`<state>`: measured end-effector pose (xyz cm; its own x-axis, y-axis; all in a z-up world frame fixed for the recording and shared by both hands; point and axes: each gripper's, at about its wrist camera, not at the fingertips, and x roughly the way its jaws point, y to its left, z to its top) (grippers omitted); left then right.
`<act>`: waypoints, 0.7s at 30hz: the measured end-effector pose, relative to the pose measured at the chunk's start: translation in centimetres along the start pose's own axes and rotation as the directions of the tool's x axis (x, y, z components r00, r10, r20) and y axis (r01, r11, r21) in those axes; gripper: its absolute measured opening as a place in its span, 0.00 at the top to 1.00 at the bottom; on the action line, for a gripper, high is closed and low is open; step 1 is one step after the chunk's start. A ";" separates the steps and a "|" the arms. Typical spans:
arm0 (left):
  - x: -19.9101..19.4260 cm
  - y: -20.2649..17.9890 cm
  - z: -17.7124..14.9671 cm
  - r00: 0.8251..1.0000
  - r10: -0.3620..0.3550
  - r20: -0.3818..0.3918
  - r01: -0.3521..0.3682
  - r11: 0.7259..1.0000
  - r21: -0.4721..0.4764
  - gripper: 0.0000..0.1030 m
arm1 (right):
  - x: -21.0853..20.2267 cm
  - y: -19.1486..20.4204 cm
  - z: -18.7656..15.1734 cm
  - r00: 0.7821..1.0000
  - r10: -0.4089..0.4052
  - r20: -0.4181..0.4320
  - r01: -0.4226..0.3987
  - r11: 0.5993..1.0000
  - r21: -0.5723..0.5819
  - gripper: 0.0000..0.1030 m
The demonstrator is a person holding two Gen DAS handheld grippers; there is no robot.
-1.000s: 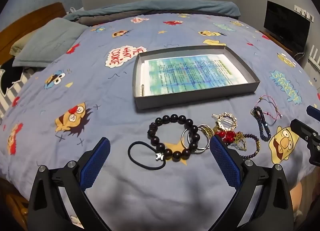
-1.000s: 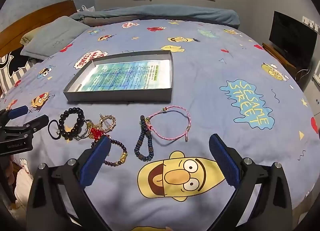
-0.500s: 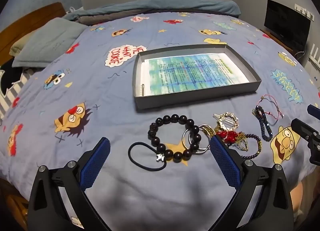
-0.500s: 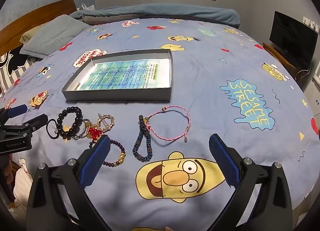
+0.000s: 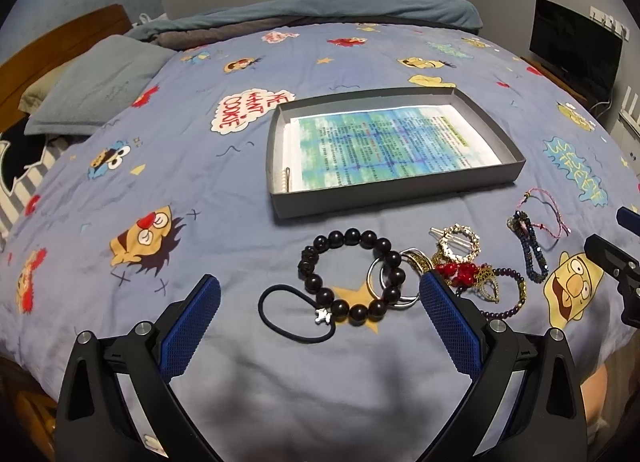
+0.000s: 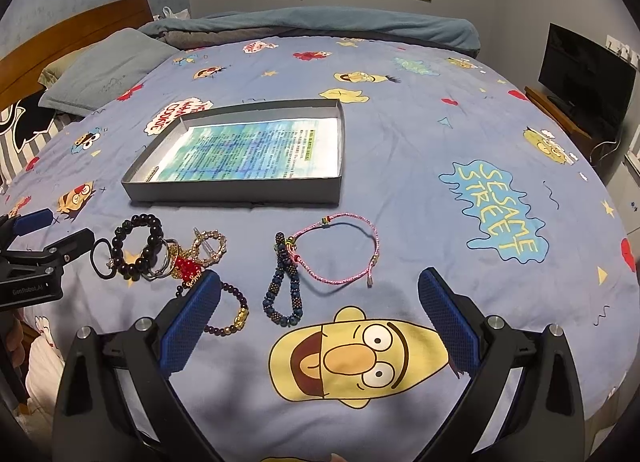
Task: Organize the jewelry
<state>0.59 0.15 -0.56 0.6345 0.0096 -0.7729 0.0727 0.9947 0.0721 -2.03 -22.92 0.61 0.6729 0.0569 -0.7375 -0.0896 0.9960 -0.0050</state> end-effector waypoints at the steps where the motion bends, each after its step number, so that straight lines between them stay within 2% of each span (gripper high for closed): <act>1: 0.0 0.0 0.0 1.000 0.000 0.000 0.000 1.000 -0.001 0.04 | 0.0 0.0 0.0 1.000 0.000 0.000 0.000 1.000 0.001 0.05; 21: 0.1 0.1 0.0 1.000 0.000 -0.003 0.000 1.000 -0.001 0.04 | 0.1 -0.2 0.0 1.000 -0.004 0.000 0.004 1.000 0.002 0.05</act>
<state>0.65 0.20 -0.61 0.6323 0.0102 -0.7746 0.0720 0.9948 0.0719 -1.96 -23.16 0.57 0.6731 0.0530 -0.7377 -0.0852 0.9963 -0.0062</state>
